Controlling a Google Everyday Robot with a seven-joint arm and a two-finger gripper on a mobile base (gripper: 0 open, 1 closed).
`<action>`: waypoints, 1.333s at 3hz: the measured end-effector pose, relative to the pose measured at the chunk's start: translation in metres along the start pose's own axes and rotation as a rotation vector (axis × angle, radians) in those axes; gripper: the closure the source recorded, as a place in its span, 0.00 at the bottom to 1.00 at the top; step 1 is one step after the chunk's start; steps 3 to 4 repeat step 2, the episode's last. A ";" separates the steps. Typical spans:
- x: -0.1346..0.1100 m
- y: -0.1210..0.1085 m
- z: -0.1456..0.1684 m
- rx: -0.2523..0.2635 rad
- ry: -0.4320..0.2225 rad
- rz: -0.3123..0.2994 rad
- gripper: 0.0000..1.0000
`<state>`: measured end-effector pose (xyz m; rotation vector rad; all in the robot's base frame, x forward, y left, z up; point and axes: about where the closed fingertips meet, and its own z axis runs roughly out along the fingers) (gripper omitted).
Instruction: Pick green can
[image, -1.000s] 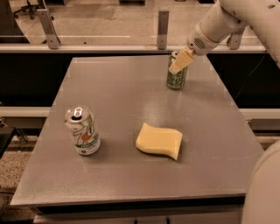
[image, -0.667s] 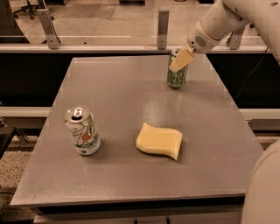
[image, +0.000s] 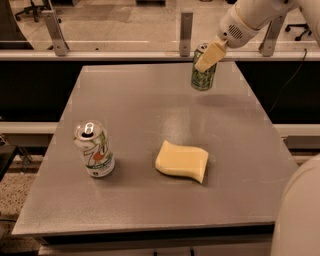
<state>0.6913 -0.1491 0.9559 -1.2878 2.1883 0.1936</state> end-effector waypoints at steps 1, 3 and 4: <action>-0.019 0.012 -0.037 -0.024 -0.016 -0.065 1.00; -0.019 0.012 -0.037 -0.024 -0.016 -0.065 1.00; -0.019 0.012 -0.037 -0.024 -0.016 -0.065 1.00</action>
Offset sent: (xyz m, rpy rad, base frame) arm -0.0279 -0.0001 0.0642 -0.0074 -0.0297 0.0961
